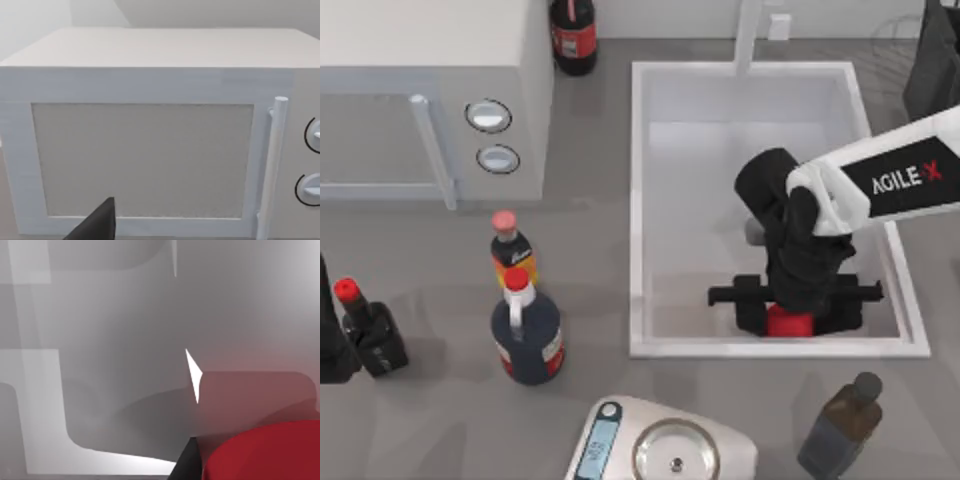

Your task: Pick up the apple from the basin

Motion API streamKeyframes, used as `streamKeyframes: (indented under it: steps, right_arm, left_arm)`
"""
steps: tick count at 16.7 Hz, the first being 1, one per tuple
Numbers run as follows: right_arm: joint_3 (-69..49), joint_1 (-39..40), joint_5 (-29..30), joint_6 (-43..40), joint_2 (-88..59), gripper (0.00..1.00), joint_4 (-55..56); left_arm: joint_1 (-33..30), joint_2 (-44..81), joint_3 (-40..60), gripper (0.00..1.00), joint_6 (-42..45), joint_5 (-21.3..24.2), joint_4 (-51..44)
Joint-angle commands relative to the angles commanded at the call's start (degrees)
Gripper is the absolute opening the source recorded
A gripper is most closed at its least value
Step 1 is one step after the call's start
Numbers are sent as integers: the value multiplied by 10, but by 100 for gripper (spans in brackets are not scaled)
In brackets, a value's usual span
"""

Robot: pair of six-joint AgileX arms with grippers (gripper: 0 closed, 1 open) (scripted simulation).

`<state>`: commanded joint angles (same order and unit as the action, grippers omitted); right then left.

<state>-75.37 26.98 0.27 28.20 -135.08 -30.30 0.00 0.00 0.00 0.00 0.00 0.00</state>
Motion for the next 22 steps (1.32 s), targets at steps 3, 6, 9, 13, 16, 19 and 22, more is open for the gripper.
streamKeyframes:
  steps: [3,6,9,13,16,19,22]
  right_arm:
    - [-12,-1,14,-7,40,0,-25]
    - [-46,0,14,-6,49,0,-64]
    - [-115,0,13,-6,70,0,-157]
    - [-230,0,13,-7,114,0,-334]
    - [-308,-2,12,-9,153,0,-453]
    - [-360,-4,12,-12,183,0,-522]
    - [-374,-4,12,-12,191,0,-537]
  left_arm:
    - [0,0,0,100,0,0,0]
    - [0,0,0,100,0,0,0]
    - [0,0,0,100,0,0,0]
    - [0,0,0,100,0,0,0]
    - [0,0,0,100,0,0,0]
    - [0,0,0,100,0,0,0]
    - [0,0,0,100,0,0,0]
